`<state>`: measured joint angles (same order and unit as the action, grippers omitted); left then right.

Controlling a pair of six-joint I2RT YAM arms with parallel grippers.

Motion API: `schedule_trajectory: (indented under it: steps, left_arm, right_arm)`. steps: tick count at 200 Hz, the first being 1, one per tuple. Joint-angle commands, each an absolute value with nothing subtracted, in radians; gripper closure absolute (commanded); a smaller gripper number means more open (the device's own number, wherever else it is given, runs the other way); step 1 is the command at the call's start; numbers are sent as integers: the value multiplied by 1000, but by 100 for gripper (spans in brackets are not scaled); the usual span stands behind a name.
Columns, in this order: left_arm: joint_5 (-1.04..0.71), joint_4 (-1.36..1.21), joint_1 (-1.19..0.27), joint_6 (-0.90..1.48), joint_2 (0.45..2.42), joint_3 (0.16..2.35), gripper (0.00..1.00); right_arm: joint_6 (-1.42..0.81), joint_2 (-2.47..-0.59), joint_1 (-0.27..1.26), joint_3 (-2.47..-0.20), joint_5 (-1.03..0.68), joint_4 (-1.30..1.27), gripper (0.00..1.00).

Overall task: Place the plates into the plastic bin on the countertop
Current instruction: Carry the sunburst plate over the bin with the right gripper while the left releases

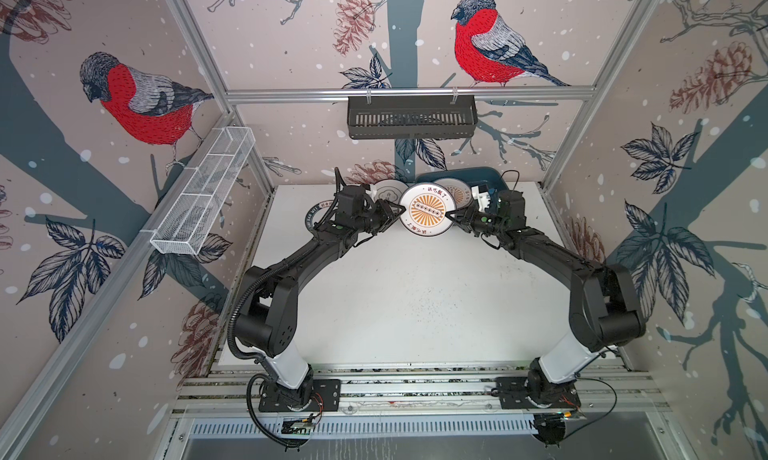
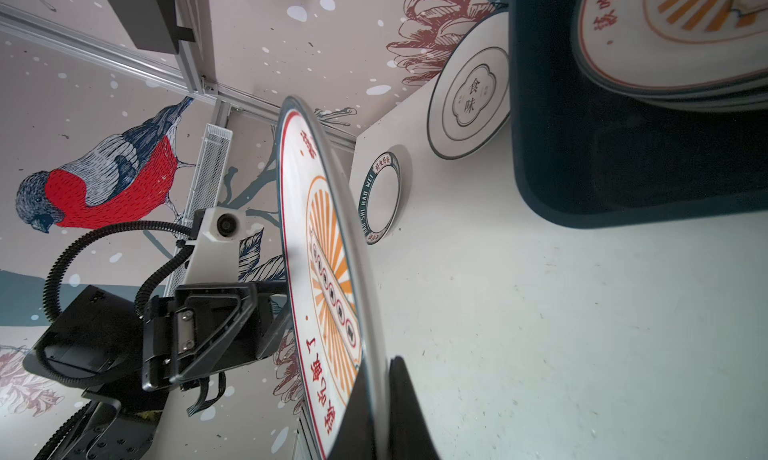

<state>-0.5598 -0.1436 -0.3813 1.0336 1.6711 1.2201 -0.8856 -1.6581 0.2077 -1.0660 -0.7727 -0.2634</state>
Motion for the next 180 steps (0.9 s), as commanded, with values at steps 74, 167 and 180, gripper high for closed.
schedule_trajectory:
  steps: [74,167,180]
  left_arm:
    - [-476,-118,-434,916,1542,1214,4]
    - [-389,-63,-481,729,1592,1341,4]
    - [-397,-22,-479,667,1645,1425,4]
  right_arm:
    - [-810,-1647,98,-1111,-739,-151,96]
    - [-877,-1871,13,-1323,-702,-156,96]
    - [-907,-1896,9,-1341,-680,-181,96]
